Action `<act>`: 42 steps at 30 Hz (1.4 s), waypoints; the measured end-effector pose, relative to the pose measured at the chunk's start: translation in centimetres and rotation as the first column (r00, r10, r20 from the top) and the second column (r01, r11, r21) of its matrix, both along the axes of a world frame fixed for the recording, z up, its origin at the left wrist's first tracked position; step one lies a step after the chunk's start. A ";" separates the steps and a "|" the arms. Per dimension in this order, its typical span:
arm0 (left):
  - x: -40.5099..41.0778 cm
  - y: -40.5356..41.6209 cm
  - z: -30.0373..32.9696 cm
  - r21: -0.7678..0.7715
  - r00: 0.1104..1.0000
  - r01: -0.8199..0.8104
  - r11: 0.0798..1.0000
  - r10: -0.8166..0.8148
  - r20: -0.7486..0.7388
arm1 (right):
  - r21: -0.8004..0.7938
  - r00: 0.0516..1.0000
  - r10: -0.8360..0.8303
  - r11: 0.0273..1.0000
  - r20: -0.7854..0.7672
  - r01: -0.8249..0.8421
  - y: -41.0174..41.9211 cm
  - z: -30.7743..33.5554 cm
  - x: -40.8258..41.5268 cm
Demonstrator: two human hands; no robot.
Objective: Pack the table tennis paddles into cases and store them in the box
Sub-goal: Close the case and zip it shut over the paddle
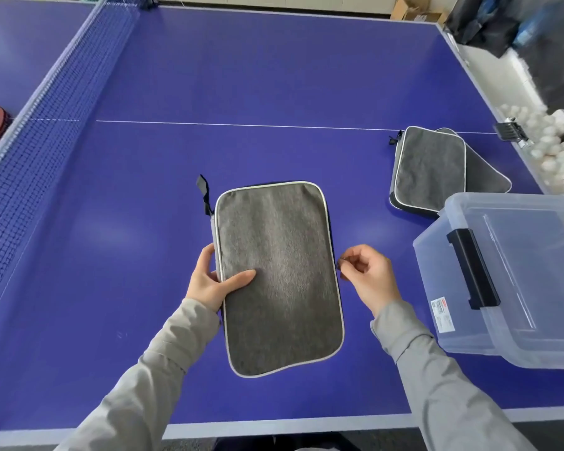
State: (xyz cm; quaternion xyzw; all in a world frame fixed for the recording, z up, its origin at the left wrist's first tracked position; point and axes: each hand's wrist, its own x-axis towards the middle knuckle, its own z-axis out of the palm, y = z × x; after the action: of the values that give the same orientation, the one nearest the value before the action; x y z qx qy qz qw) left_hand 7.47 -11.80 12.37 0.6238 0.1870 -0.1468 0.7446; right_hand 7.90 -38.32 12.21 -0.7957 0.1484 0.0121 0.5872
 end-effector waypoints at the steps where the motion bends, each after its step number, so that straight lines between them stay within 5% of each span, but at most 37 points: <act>1: 0.0 0.1 0.1 0.018 0.999 0.033 0.999 -0.033 0.004 | 0.005 1.000 0.002 1.000 0.002 -0.002 0.0 0.3 0.4; 9: 0.4 1.6 0.7 0.261 0.949 0.283 0.923 -0.309 0.064 | 0.069 0.999 -0.033 0.997 0.040 0.030 -1.0 2.6 3.0; 22: 1.7 1.2 3.4 0.682 0.804 0.403 0.610 -0.592 0.055 | -0.270 0.964 0.224 0.946 0.146 -0.179 -0.1 5.2 3.1; 31: 1.8 -0.2 4.0 0.795 0.761 0.403 0.452 -0.649 -0.017 | -0.426 0.852 0.370 0.883 0.371 -0.198 2.1 7.6 3.2; 42: 1.5 0.7 3.5 0.813 0.777 0.398 0.425 -0.627 -0.053 | -0.561 0.737 0.484 0.809 0.471 -0.173 5.9 8.3 3.3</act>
State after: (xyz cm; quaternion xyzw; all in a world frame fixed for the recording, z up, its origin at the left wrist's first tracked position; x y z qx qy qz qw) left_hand 8.94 -11.11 15.85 0.9241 -0.0680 -0.1877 0.3259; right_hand 11.19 -32.38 20.53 -0.8916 -0.1930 -0.1678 0.3738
